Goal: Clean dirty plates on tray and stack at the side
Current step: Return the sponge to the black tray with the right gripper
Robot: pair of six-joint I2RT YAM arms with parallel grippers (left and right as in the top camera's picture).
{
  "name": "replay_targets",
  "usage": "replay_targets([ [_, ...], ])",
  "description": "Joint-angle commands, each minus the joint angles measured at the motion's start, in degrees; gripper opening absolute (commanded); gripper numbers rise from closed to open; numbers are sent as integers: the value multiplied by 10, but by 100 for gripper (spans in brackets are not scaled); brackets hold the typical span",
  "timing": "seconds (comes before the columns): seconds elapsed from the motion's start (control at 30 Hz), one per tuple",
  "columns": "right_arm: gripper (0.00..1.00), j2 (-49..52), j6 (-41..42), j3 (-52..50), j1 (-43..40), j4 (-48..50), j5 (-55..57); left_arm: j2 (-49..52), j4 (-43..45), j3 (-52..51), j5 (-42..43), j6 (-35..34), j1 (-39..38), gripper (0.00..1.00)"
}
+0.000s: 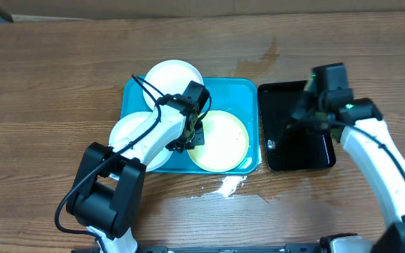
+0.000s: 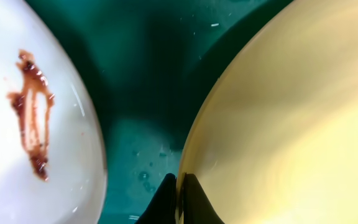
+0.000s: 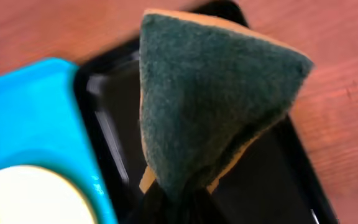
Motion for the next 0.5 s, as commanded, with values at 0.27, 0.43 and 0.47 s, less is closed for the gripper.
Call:
replay_targets([
  [0.27, 29, 66, 7, 0, -18, -38, -40, -16, -78, 150, -7, 39, 0, 4],
  [0.43, 41, 105, 7, -5, -18, -40, -41, -16, -91, 185, 37, 43, 12, 4],
  [0.47, 45, 111, 7, -5, -18, -40, -41, -16, -91, 185, 40, 43, 16, 4],
])
